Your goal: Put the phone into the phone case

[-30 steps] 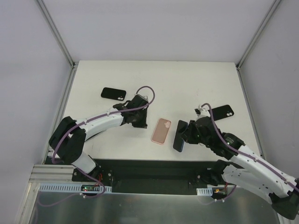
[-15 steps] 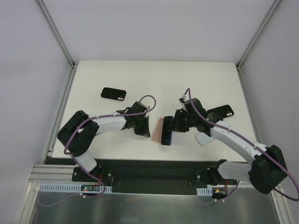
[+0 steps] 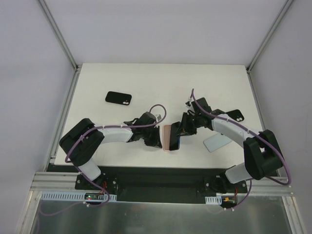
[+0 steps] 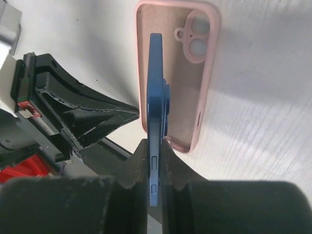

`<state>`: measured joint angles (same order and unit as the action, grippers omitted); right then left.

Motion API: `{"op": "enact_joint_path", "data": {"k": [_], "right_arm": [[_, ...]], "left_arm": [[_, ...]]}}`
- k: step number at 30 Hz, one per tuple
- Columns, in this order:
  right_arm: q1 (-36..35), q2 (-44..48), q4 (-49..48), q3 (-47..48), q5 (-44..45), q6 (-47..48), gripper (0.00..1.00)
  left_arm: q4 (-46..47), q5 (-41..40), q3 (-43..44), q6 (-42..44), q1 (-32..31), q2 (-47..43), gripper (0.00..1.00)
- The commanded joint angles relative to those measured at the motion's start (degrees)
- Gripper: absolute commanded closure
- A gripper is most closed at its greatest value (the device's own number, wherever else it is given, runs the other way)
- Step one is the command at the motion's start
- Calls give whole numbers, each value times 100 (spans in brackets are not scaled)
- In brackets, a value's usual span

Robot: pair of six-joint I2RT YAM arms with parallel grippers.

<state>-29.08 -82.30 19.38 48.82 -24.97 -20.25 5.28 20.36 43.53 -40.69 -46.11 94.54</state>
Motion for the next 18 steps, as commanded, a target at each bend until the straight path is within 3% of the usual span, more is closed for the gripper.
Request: {"op": "enact_joint_path", "data": {"k": [1, 11, 18], "right_arm": [[201, -303, -13, 601, -684, 407, 97], [263, -1270, 198, 937, -1010, 689, 97], [271, -1639, -127, 814, -1212, 628, 97]], "left_arm": [[-351, -436, 235, 201, 259, -173, 100], [-405, -173, 999, 254, 462, 652, 100], [-405, -59, 1017, 236, 453, 838, 100]]}}
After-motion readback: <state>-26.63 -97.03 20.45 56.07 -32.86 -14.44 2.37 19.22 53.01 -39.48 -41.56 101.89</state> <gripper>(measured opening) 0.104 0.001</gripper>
